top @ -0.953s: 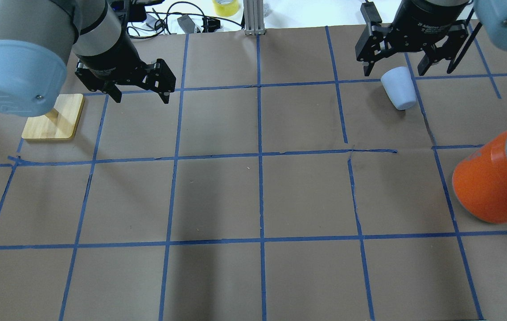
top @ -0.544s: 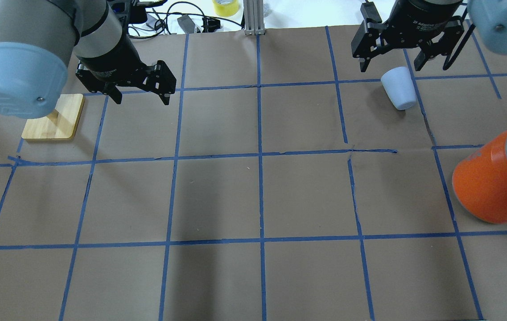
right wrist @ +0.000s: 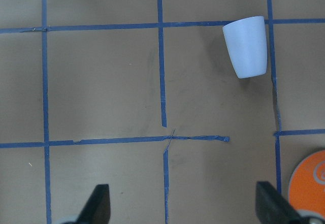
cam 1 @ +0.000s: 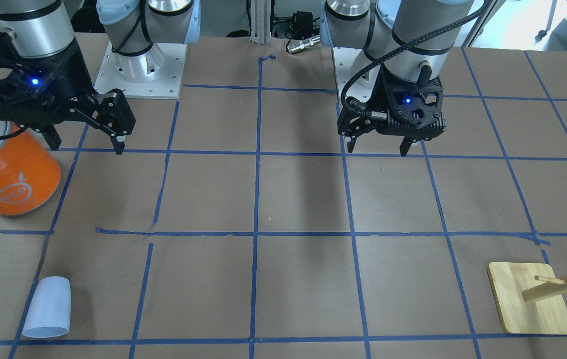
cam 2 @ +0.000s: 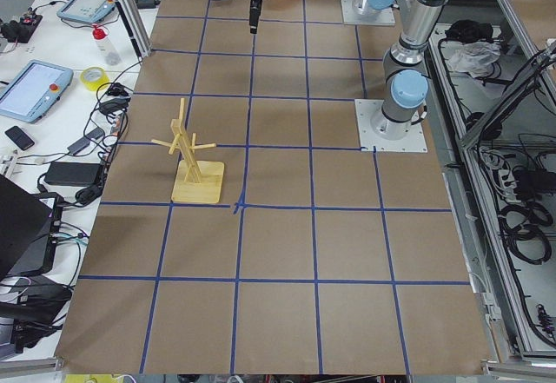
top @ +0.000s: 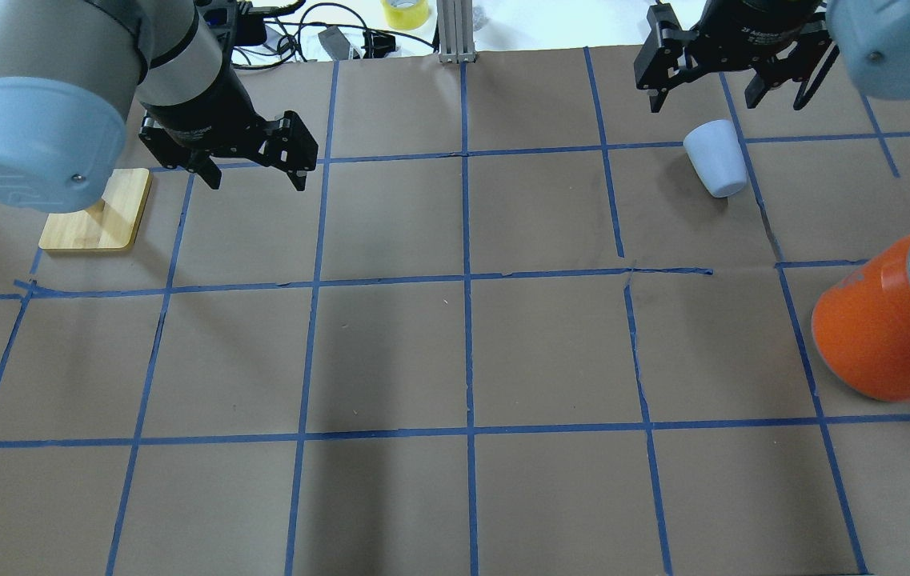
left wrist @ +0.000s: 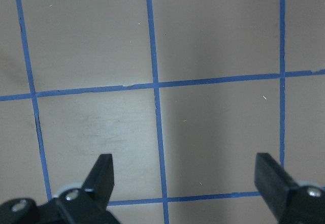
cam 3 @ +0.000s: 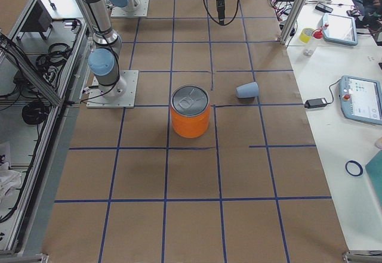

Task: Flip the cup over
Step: 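Move the right gripper over the upside-down light-blue cup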

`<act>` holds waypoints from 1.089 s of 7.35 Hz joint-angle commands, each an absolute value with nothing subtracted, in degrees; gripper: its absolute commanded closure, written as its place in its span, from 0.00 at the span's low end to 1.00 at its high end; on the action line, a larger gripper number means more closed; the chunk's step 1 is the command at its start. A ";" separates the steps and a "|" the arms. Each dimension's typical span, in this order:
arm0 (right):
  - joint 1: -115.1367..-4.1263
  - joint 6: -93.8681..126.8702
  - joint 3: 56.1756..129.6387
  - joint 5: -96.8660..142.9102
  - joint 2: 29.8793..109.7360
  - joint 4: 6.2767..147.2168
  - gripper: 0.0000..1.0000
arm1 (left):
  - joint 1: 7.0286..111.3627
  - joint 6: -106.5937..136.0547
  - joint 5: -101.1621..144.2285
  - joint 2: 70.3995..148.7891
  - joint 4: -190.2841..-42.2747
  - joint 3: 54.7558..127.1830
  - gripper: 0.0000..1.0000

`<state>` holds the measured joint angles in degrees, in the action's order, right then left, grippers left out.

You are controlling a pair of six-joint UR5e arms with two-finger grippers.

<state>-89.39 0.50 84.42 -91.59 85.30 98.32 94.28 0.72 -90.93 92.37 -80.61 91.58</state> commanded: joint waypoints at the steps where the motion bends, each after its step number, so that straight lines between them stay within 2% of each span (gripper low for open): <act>1: -83.19 -3.77 80.62 -91.85 80.53 95.64 0.00 | 94.39 1.49 -90.70 92.90 -80.60 92.19 0.00; 3: -76.22 -15.68 77.53 -91.14 73.08 95.27 0.00 | 94.48 1.67 -90.70 92.81 -80.51 92.99 0.00; 5: -76.11 -16.43 75.77 -90.88 63.68 104.44 0.00 | 94.48 1.67 -90.70 92.99 -80.51 93.08 0.00; 6: -76.20 -19.57 75.85 -90.53 60.85 109.64 0.00 | 94.57 1.58 -90.88 93.34 -80.25 93.25 0.00; 8: -76.20 -27.06 76.38 -90.70 58.63 109.78 0.00 | 94.48 1.58 -90.88 93.52 -79.37 93.34 0.00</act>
<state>-76.22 -23.40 76.15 -90.63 60.55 108.87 94.54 1.59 -90.86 93.41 -79.73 93.28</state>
